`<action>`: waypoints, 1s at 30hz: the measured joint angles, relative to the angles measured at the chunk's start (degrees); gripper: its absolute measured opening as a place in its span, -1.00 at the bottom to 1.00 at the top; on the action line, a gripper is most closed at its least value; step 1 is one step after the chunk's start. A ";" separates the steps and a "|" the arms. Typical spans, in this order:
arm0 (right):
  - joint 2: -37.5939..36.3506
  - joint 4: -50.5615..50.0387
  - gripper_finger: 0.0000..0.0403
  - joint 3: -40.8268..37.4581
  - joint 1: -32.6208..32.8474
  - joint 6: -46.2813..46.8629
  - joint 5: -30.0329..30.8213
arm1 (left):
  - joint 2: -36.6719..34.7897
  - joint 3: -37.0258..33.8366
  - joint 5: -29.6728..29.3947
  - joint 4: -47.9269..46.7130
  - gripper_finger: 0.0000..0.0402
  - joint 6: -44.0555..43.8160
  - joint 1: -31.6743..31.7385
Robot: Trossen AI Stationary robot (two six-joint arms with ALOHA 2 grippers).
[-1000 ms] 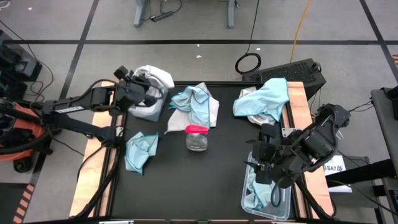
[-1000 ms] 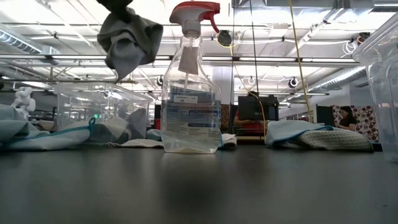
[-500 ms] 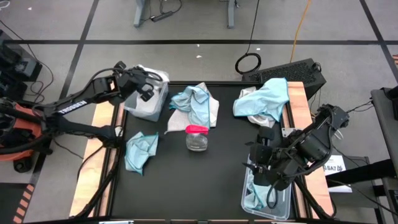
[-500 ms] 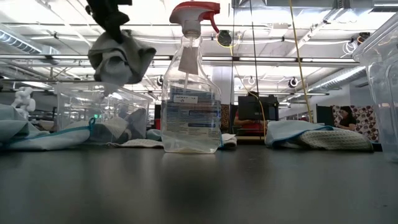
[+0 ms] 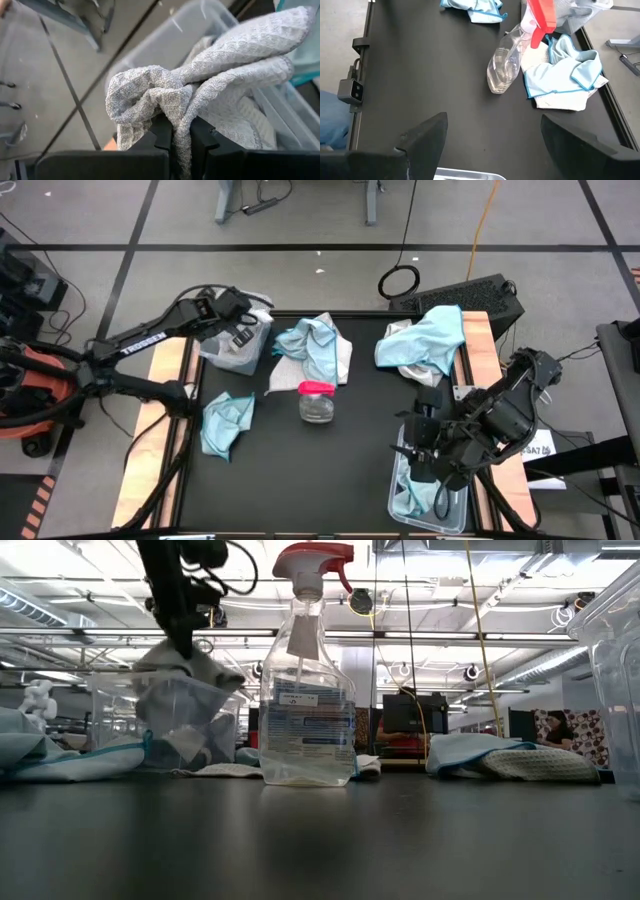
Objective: Sort microfiber towel by color & place in baskets
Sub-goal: Put the bottom left gray towel into the left transparent bin
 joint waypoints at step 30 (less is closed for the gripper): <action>0.00 0.80 0.55 0.02 1.83 -1.37 1.17 | 6.56 -0.41 7.81 -9.97 -0.22 -4.44 4.64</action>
